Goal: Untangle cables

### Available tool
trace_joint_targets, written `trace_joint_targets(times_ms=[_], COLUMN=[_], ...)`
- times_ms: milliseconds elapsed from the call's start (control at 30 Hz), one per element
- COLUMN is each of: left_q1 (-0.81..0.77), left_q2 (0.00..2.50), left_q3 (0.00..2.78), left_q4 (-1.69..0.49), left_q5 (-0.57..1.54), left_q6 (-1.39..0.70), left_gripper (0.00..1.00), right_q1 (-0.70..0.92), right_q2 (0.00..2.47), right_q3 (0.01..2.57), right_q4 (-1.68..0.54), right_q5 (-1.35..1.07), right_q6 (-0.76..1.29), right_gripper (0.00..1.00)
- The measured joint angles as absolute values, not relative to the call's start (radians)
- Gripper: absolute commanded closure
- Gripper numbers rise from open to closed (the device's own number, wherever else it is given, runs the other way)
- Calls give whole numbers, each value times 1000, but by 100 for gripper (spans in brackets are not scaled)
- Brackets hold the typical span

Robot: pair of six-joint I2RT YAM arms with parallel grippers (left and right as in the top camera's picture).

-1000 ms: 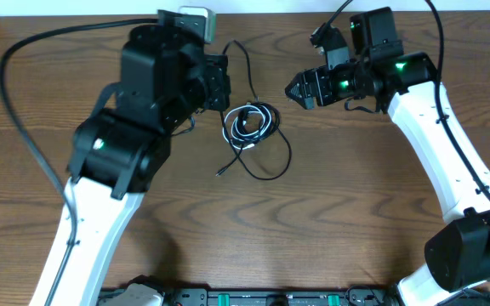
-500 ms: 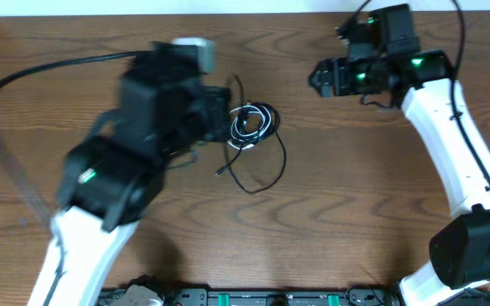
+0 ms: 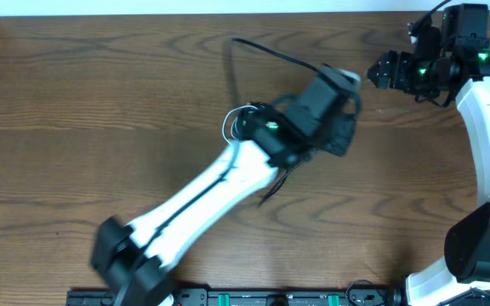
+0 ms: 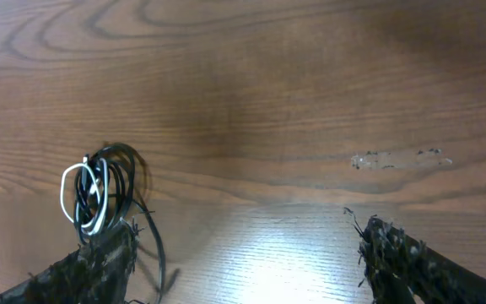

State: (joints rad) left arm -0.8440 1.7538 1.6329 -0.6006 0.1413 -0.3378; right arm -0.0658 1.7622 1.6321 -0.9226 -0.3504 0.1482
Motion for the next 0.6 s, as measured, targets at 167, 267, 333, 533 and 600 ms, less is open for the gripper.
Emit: trace_joint_targets(times_ms=[167, 267, 333, 533, 600], left_q1=[-860, -840, -819, -714, -679], left_q2=[1886, 1925, 1924, 1901, 1900], left_q3=[1633, 1631, 1629, 1629, 1629], left_q4=[-581, -632, -662, -708, -707], left_q5=[142, 108, 77, -3, -14], left_q6=[-331, -328, -324, -316, -313], left_gripper=[3, 3, 3, 10, 19], right_q1=[-69, -69, -69, -69, -67], right_q2=[1762, 1762, 1762, 1762, 1762], right_q3=[1632, 1632, 1632, 1632, 1632], right_q4=[-931, -933, -933, -934, -934], right_q5=[-363, -366, -367, -367, -367], right_q6=[137, 125, 121, 117, 117], right_gripper=[17, 17, 17, 16, 16])
